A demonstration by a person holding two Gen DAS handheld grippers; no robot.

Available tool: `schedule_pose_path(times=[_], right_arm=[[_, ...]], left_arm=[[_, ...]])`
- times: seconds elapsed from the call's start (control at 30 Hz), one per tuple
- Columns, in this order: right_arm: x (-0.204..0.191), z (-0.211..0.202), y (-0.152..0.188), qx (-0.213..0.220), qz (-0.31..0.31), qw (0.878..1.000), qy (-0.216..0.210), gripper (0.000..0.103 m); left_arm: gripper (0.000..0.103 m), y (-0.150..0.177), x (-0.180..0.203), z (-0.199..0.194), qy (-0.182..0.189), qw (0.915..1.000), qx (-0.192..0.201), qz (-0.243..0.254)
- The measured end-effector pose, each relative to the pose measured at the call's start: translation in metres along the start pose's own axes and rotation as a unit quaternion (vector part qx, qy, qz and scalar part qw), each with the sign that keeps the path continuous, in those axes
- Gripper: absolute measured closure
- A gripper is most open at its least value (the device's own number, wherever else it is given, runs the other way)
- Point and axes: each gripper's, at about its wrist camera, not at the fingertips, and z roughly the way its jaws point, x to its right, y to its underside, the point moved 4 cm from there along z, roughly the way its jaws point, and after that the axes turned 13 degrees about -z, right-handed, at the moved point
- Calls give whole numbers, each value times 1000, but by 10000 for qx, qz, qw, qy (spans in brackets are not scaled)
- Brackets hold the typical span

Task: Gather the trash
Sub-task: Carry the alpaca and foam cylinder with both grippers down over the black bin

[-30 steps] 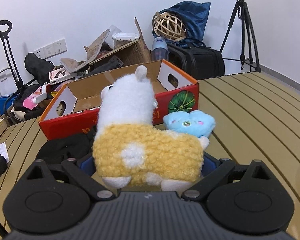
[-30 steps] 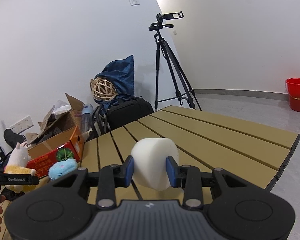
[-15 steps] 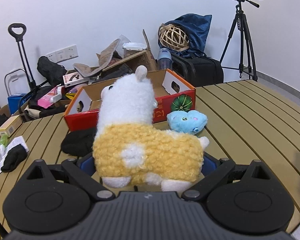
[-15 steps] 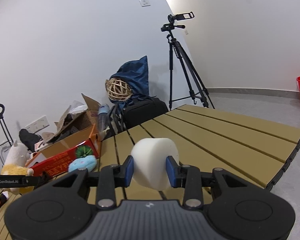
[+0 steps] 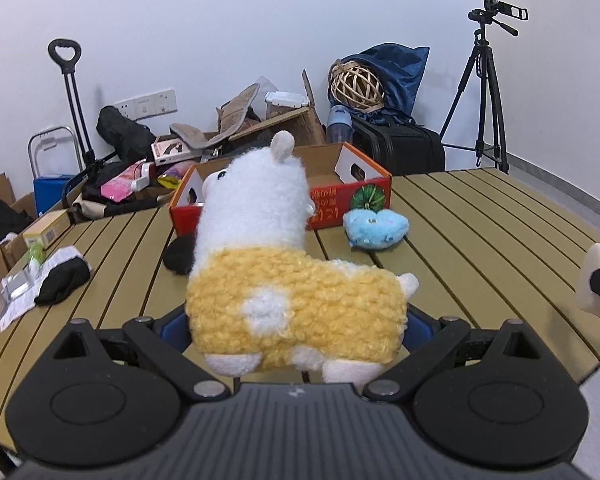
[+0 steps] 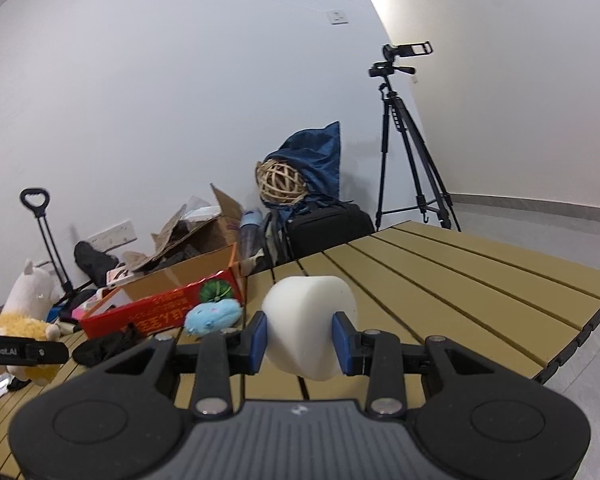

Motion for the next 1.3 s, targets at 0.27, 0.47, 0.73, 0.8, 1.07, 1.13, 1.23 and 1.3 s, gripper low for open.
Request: schedule_pose_path(times=[0.27,0.47,0.73,0.8,1.07,1.13,1.23,1.3], right_arm=[[-21,-27,15,-57,-112,9996,-239,69],[-38,-52,30,-98,-267,9989,-360,69],[-54,-78,51,-261,-356,9977,-511,69],[-59,-85,55,-297,-395,9973,-542,69],[-76,-107,74,-511,-674,9945,-624,69],[-80,-111,81,-599,-741,9934,-641,69],[-85,-114,89,-737,-827,9916,-670,69],[-89,-116,96,-827,-889,9902,-689,69]], left_arm=[[4,27,-21,-33,106,9999,-85,-105],[4,46,-34,-56,154,9997,-72,-155],[4,67,-48,-83,281,9994,-59,-192],[4,72,-52,-90,312,9993,-55,-207],[4,94,-66,-111,404,9989,-96,-210],[4,101,-71,-114,416,9988,-113,-212],[4,112,-78,-118,408,9988,-156,-198],[4,120,-84,-118,380,9988,-215,-200]])
